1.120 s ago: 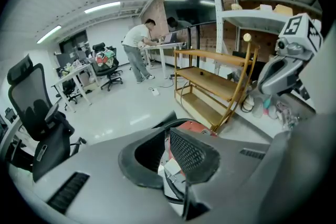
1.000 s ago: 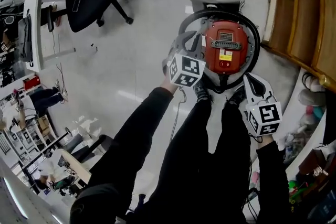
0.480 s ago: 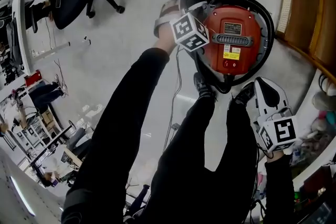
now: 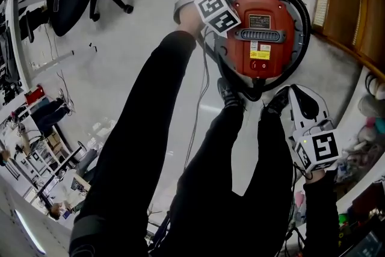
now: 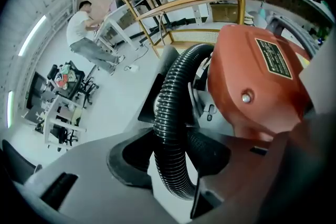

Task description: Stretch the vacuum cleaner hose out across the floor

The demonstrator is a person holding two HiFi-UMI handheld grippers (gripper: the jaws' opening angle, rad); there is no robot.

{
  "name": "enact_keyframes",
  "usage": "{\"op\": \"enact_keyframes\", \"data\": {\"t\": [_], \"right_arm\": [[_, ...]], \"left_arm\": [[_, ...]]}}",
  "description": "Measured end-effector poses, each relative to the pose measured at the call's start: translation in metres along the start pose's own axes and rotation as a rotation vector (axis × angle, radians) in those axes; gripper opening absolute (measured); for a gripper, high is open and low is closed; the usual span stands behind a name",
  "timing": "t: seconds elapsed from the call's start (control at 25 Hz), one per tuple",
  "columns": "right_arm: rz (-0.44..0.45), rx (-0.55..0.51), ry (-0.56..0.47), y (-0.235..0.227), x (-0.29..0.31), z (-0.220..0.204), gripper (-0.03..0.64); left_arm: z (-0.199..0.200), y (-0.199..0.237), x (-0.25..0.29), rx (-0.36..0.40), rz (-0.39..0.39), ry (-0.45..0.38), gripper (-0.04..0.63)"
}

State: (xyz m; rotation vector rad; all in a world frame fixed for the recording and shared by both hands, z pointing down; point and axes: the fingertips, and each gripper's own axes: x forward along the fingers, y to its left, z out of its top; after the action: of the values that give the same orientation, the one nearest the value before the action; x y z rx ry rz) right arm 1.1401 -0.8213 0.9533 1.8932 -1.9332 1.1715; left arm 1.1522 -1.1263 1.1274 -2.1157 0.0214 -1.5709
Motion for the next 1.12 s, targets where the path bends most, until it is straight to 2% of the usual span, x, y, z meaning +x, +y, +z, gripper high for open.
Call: {"op": "enact_keyframes", "data": {"t": [0.16, 0.28, 0.4, 0.56, 0.64, 0.8, 0.92, 0.96, 1.04, 1.08, 1.12], "right_arm": [[0.006, -0.007, 0.007, 0.014, -0.005, 0.006, 0.012], [0.008, 0.009, 0.004, 0.029, -0.013, 0.015, 0.012], [0.017, 0.045, 0.0, 0.048, -0.026, 0.02, 0.012], [0.056, 0.045, 0.024, 0.08, -0.045, 0.027, 0.012], [0.075, 0.027, 0.04, 0.095, -0.058, 0.031, 0.012], [0.088, 0.003, 0.047, 0.12, -0.092, 0.057, 0.012], [0.053, -0.019, 0.037, 0.123, -0.117, 0.083, 0.012], [0.034, -0.047, 0.047, 0.121, -0.124, 0.087, 0.012], [0.019, -0.166, 0.104, 0.118, -0.132, 0.088, 0.02], [0.029, -0.248, 0.152, 0.12, -0.132, 0.083, 0.063], [0.051, -0.33, 0.21, 0.124, -0.13, 0.075, 0.17]], "left_arm": [[0.002, 0.004, -0.026, -0.044, 0.004, -0.054, 0.193], [-0.004, 0.013, -0.072, -0.087, 0.031, -0.119, 0.192], [-0.015, -0.003, -0.129, -0.093, 0.02, -0.188, 0.192], [-0.03, -0.032, -0.204, -0.276, -0.005, -0.235, 0.176], [-0.033, -0.052, -0.238, -0.321, -0.016, -0.231, 0.173], [-0.044, -0.119, -0.314, -0.248, -0.068, -0.209, 0.172], [-0.056, -0.162, -0.367, -0.216, -0.102, -0.188, 0.172], [-0.061, -0.176, -0.381, -0.212, -0.115, -0.178, 0.172], [-0.068, -0.203, -0.404, -0.204, -0.143, -0.161, 0.17], [-0.071, -0.212, -0.411, -0.202, -0.153, -0.157, 0.167], [-0.075, -0.219, -0.418, -0.205, -0.16, -0.153, 0.166]]}}
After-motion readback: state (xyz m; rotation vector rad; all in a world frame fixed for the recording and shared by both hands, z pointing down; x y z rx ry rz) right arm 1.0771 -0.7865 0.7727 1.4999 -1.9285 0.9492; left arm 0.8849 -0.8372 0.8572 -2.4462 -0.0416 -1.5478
